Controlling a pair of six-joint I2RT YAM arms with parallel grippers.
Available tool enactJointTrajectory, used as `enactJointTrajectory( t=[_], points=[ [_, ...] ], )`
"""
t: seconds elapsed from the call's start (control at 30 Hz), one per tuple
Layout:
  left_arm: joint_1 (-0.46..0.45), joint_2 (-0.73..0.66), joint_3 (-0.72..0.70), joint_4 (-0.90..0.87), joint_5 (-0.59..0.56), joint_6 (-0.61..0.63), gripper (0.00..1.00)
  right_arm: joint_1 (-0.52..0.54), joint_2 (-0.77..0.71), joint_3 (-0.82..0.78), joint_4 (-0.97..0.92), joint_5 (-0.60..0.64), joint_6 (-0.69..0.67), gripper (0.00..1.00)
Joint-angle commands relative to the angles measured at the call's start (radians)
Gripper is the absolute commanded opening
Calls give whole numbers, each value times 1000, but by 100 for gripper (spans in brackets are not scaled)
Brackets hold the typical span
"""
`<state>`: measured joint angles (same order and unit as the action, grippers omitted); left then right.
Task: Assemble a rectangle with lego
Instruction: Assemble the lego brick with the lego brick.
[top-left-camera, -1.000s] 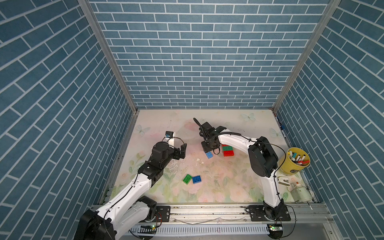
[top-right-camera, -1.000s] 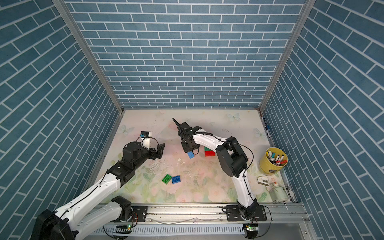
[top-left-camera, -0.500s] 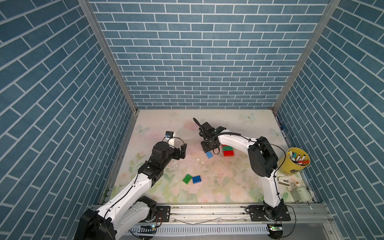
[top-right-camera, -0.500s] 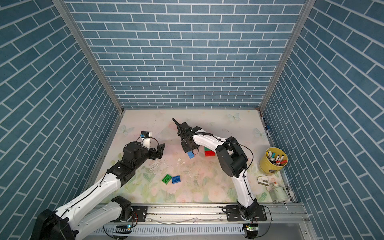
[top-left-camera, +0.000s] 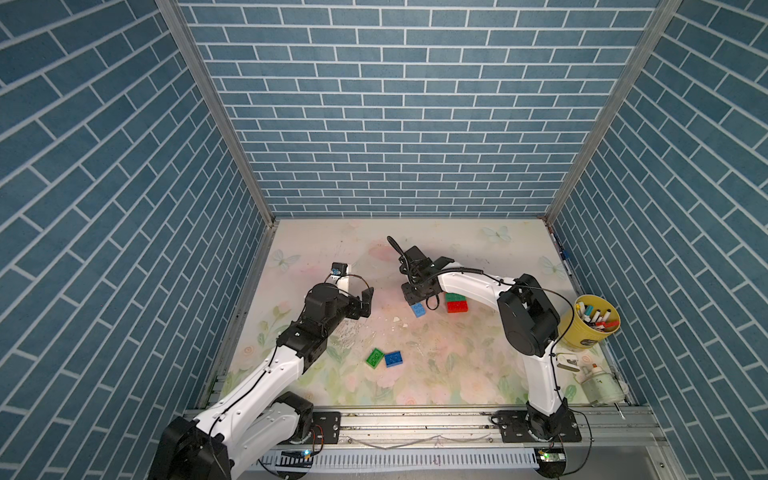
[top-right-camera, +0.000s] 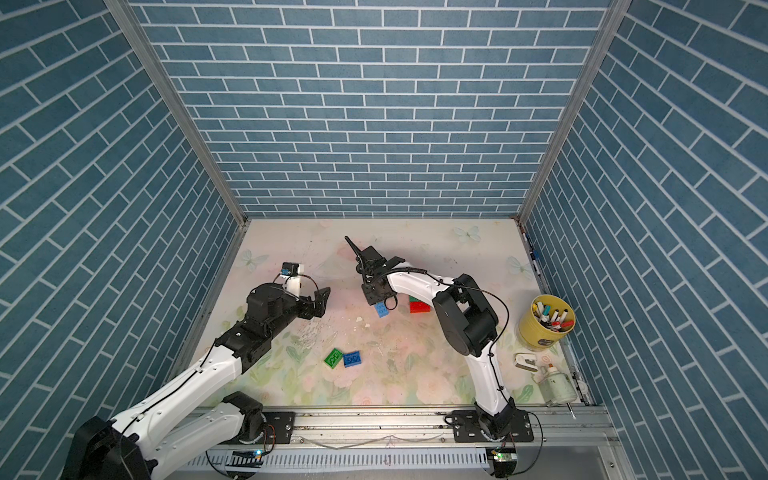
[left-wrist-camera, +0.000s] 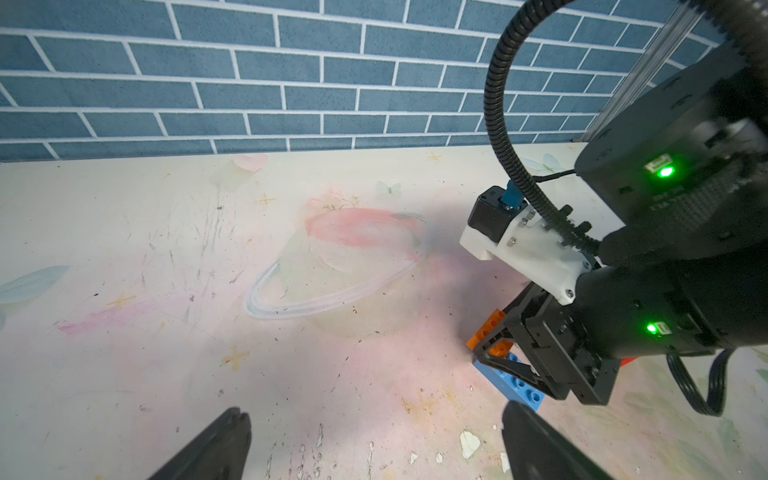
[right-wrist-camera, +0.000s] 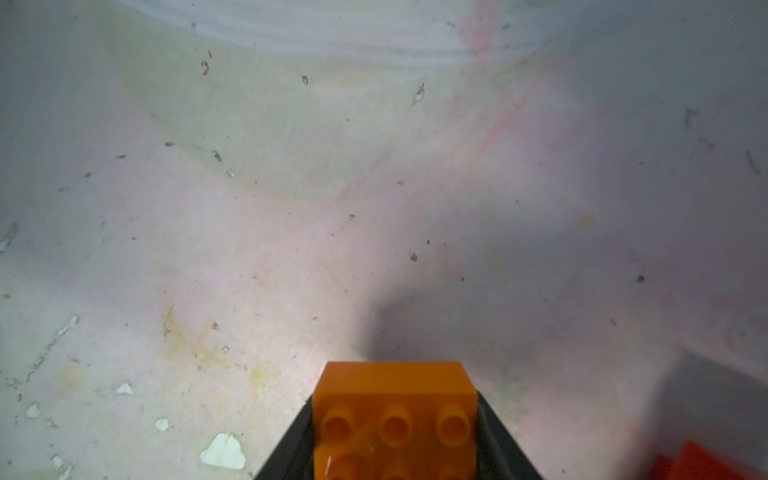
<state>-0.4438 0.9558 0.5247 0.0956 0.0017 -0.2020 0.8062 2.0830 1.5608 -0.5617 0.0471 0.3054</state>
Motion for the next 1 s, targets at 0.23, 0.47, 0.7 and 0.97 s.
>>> enactJointTrajectory(
  t=[0.23, 0.47, 0.7, 0.97],
  points=[
    [-4, 0, -11, 11, 0, 3, 100, 4, -8, -57, -60, 0, -22, 31],
    [-3, -2, -10, 12, 1, 3, 100, 4, -35, -75, -51, 10, -23, 31],
    [-5, -4, -10, 12, 1, 3, 100, 2, -37, -84, -45, 18, -29, 31],
    [-5, -3, -11, 12, 2, 3, 100, 2, -34, -138, -7, 40, -60, 30]
  ],
)
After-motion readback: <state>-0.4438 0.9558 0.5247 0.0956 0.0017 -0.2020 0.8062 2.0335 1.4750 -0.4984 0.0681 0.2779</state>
